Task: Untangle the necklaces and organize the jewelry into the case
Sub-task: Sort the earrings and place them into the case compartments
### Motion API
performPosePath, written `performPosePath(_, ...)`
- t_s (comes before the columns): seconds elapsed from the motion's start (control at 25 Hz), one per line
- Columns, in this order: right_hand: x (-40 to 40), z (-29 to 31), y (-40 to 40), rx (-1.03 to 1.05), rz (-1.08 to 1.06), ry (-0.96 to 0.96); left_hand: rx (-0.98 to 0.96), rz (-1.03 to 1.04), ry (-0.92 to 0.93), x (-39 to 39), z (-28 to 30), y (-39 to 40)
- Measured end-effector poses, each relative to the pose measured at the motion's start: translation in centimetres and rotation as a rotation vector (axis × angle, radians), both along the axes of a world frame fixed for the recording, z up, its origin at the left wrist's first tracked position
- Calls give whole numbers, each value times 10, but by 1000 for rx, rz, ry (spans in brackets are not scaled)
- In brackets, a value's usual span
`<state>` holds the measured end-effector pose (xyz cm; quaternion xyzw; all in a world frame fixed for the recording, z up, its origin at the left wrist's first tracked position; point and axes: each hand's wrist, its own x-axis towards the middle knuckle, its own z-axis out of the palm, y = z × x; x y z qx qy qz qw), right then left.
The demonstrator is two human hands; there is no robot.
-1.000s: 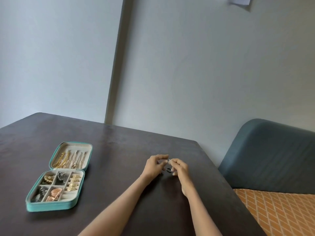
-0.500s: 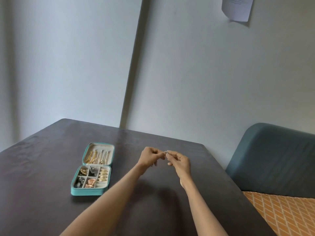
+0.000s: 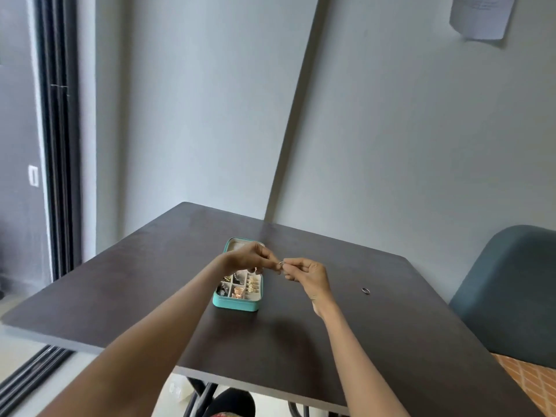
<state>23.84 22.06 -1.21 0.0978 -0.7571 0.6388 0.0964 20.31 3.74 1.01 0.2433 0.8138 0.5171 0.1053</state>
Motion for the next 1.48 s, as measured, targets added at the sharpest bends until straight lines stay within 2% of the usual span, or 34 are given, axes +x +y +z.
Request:
performPosePath(0.2, 0, -16, -26, 214, 67, -14, -199, -48, -46, 2, -1, -35)
performPosePath(0.4, -4, -25, -30, 458, 92, 41, -657, -63, 54, 2, 4, -25)
performPosePath(0.52, -3, -26, -33, 553, 75, 79, -779, -20, 46, -3, 1, -17)
performPosePath(0.68, 2, -21, -31, 604, 106, 89, -823, 43, 60, -6, 1, -15)
performPosePath(1.04, 8, -13, -38, 802, 151, 110, -869, 32, 78, -10, -2, -14)
performPosePath(1.28, 11, -14, -37, 688, 119, 49, -808, 21, 52, -10, -5, -19)
performPosePath(1.48, 4, -6, -40, 666, 204, -51, -794, 22, 37, -8, -4, -21)
